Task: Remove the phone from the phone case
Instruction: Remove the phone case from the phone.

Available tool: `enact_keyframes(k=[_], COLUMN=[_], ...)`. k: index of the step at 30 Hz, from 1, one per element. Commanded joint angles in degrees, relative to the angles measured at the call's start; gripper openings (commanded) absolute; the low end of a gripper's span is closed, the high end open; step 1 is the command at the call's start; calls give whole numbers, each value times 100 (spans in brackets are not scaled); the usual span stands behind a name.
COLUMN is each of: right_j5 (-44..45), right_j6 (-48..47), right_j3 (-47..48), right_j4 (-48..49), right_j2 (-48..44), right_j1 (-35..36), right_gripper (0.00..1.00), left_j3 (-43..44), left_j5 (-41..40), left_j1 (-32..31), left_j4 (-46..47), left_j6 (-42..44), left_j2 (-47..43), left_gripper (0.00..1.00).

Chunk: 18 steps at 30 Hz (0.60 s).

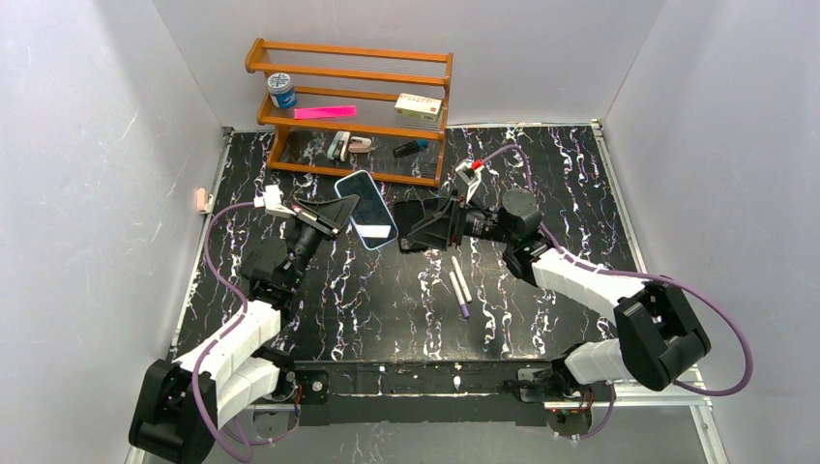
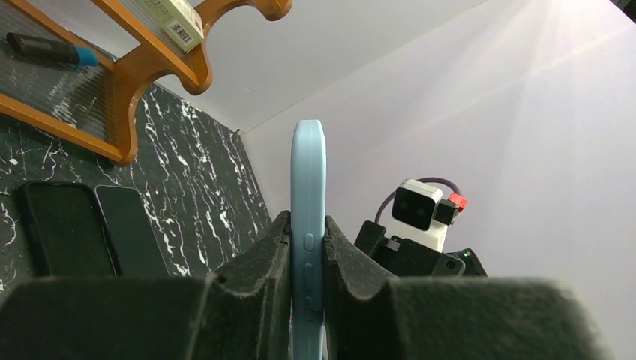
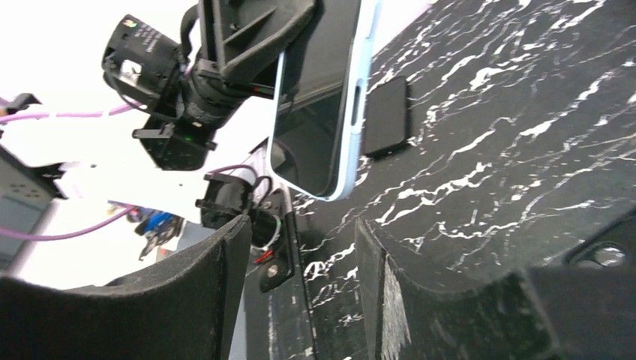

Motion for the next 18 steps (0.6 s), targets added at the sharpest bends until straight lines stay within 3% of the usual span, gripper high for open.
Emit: enact_keyframes(k=[1,5,18], right_j5=[-526,-747,-856], right_j6=[1021,1554,1831], right_j3=[45,105,361], right_j4=[1207,1836,2012], right_j2=[232,477,846], right_j1=[1,15,56], right_gripper=[59,54,49], left_j3=[50,67,128], left_j5=[-117,-71,91], left_j1=[30,30,30], left_j4=[441,446,526], left_j6=[28,-9,-171], left_j2=[-153,-117,-108], left_gripper=[0,0,0])
